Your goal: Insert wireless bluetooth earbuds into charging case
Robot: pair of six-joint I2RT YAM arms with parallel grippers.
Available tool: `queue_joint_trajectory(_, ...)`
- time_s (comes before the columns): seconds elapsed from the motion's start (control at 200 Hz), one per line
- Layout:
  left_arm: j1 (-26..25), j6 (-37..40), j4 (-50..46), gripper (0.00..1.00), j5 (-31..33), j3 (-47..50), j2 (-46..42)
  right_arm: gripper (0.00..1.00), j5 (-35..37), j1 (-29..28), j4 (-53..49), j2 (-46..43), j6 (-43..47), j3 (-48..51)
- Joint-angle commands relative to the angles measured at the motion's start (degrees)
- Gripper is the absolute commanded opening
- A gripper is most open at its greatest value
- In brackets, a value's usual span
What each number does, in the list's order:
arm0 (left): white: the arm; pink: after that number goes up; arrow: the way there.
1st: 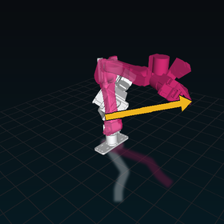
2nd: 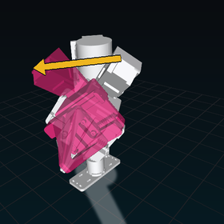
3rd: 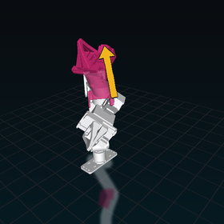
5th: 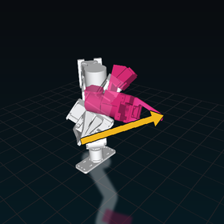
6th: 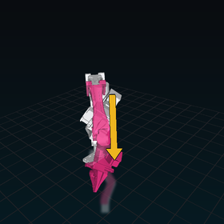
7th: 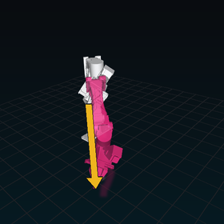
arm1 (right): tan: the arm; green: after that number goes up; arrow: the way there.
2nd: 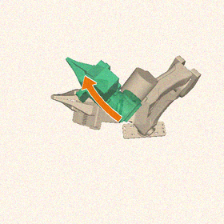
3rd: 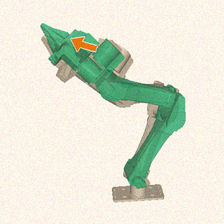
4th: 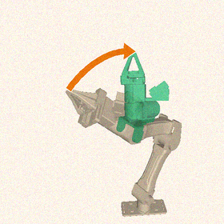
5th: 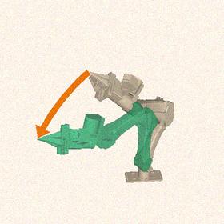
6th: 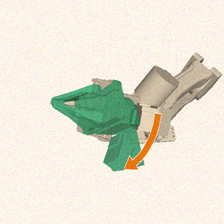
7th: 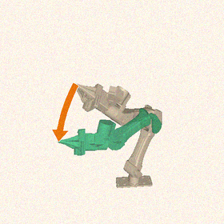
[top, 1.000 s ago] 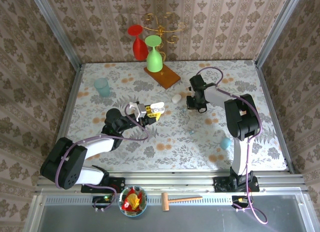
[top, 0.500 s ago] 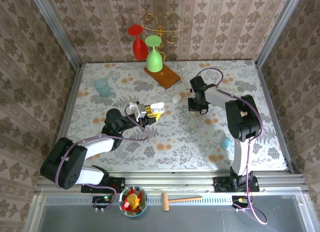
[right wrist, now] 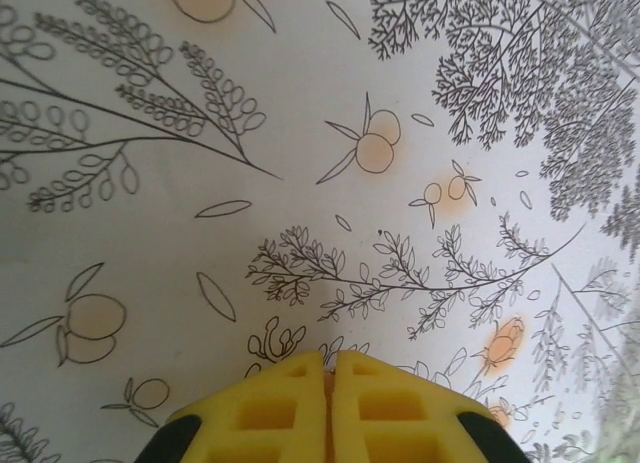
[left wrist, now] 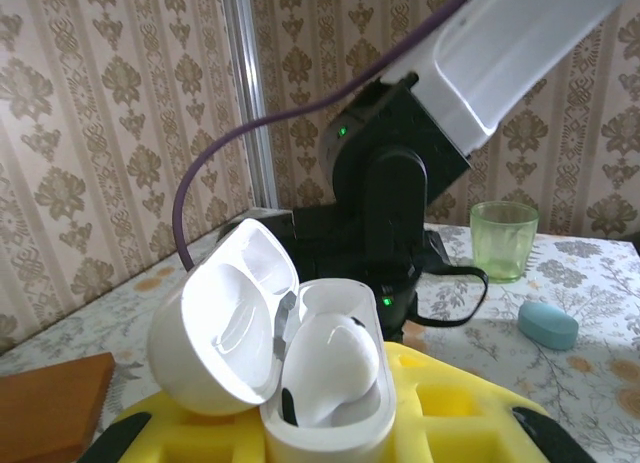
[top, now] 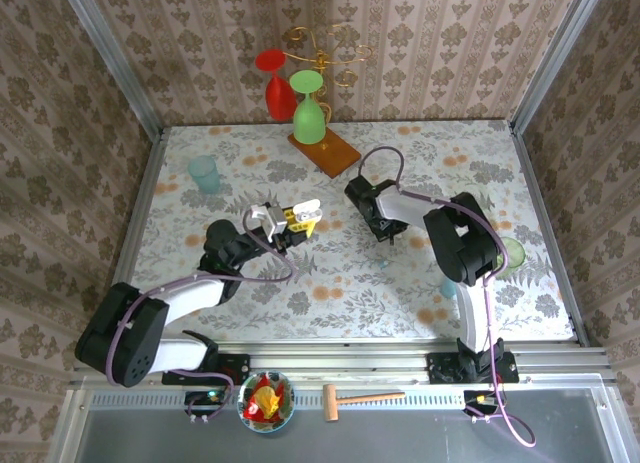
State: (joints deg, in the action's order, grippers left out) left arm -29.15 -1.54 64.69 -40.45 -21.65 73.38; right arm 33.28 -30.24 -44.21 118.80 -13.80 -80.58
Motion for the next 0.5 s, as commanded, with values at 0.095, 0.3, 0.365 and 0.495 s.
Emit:
queue_joint_trajectory(0.095, 0.6, 2.3, -1.5, 0.01, 2.0, -0.1, -3.2, 0.12, 3.3, -4.6, -5.4, 1.8, -3.5, -1.3)
queue_joint_trajectory(0.3, 0.6, 2.3, -2.0, 0.01, 2.0, -0.4, -3.1, 0.21, -2.1, -8.0, -3.6, -0.9, -6.8, -0.1)
queue_joint_trajectory(0.365, 0.6, 2.2, -2.0, 0.01, 2.0, -0.5, -3.0, 0.21, -4.0, -8.2, -3.0, -1.8, -7.9, 0.5)
queue_joint_trajectory(0.495, 0.6, 2.2, -2.0, 0.01, 2.1, -0.6, -2.9, 0.22, -11.0, -8.1, 0.5, -4.4, -9.0, 3.2)
